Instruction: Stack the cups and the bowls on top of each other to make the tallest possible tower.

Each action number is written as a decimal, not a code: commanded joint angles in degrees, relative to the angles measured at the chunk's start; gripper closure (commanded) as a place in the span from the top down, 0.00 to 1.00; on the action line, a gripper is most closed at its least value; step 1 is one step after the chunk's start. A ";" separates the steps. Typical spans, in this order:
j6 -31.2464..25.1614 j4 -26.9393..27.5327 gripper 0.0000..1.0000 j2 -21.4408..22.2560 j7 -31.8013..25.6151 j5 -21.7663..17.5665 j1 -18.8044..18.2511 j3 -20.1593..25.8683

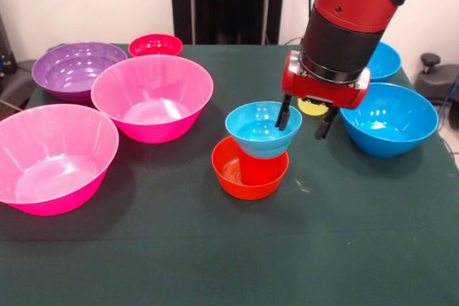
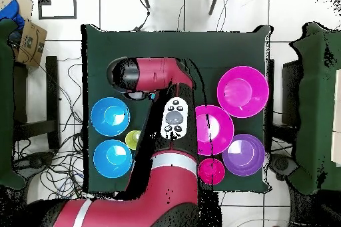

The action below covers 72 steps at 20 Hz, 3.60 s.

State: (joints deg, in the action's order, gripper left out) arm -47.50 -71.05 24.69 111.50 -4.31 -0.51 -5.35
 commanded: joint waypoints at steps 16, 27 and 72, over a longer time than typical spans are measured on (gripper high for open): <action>-8.32 0.15 1.00 4.98 -2.12 -1.18 -0.32 3.67; 2.71 -15.37 1.00 12.90 -3.21 0.77 -3.53 6.87; 7.60 -17.64 1.00 13.56 13.88 2.88 -1.12 9.36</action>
State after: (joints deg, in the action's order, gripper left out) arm -41.48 -93.69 44.69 111.60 -2.14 -4.89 3.64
